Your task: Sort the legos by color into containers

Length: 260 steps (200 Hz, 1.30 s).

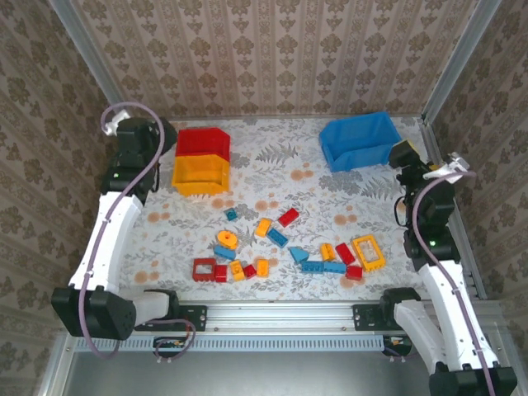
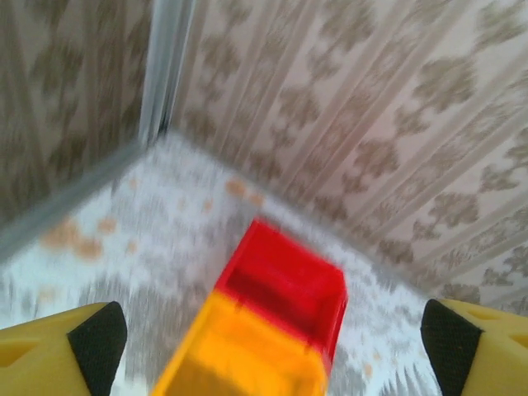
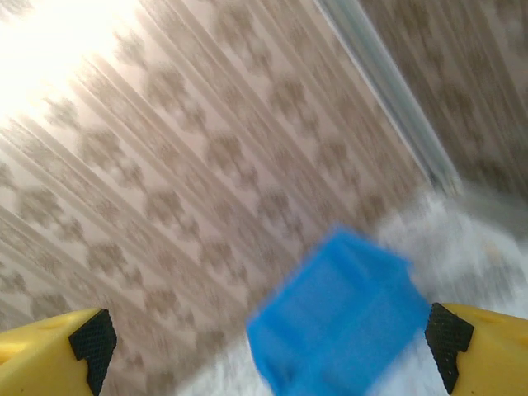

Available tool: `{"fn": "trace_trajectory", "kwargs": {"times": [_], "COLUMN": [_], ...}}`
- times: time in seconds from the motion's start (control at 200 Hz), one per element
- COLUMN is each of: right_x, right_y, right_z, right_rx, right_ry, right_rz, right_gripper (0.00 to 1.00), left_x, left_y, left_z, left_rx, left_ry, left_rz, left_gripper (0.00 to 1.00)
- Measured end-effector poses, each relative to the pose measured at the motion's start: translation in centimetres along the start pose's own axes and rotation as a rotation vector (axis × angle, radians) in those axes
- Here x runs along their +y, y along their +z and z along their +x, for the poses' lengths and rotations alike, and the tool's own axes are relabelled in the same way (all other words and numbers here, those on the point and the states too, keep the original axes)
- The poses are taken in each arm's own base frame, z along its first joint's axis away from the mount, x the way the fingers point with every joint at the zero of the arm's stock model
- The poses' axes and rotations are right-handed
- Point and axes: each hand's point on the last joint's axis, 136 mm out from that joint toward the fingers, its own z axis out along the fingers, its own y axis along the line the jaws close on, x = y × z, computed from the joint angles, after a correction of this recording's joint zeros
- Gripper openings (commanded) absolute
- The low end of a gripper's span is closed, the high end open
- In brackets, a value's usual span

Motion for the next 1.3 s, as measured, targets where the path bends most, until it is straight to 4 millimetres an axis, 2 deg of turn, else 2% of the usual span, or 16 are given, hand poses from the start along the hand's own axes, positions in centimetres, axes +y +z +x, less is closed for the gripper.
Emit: {"fn": "trace_trajectory", "kwargs": {"times": [0.09, 0.165, 0.215, 0.33, 0.545, 0.685, 0.845, 1.065, 1.3], "right_x": [-0.7, -0.8, -0.7, -0.3, -0.4, 0.3, -0.4, -1.8, -4.2], "right_y": [1.7, 3.1, 3.7, 4.5, 5.4, 6.6, 8.2, 11.7, 15.2], "right_z": [3.0, 5.0, 6.3, 8.3, 11.2, 11.8, 12.1, 12.3, 12.6], "right_rx": [0.192, 0.323, 0.407, 0.539, 0.671, 0.697, 0.708, 0.699, 0.677], "right_ry": [-0.002, -0.019, -0.032, -0.037, -0.015, -0.002, 0.026, 0.078, 0.180], "right_rz": [0.109, 0.179, 0.213, 0.247, 0.270, 0.262, 0.295, 0.367, 0.467], "right_gripper": [0.99, 1.00, 1.00, 0.99, 0.94, 0.91, 0.91, 0.90, 0.88], "left_x": [2.1, 3.9, 4.6, 4.9, 5.0, 4.8, 4.4, 4.5, 4.5], "left_y": [2.2, 3.4, 3.8, 4.9, 8.3, 10.6, 12.6, 13.1, 13.0], "left_z": [6.3, 11.0, 12.9, 15.1, 17.7, 18.7, 18.9, 19.3, 19.4], "left_rx": [0.239, 0.400, 0.468, 0.539, 0.601, 0.618, 0.615, 0.625, 0.628], "left_ry": [-0.099, -0.182, -0.232, -0.331, -0.443, -0.486, -0.505, -0.501, -0.492], "left_rz": [-0.094, -0.191, -0.239, -0.292, -0.364, -0.385, -0.386, -0.394, -0.394], "left_gripper": [0.80, 0.80, 0.79, 0.79, 0.75, 0.64, 0.49, 0.36, 0.28]}}
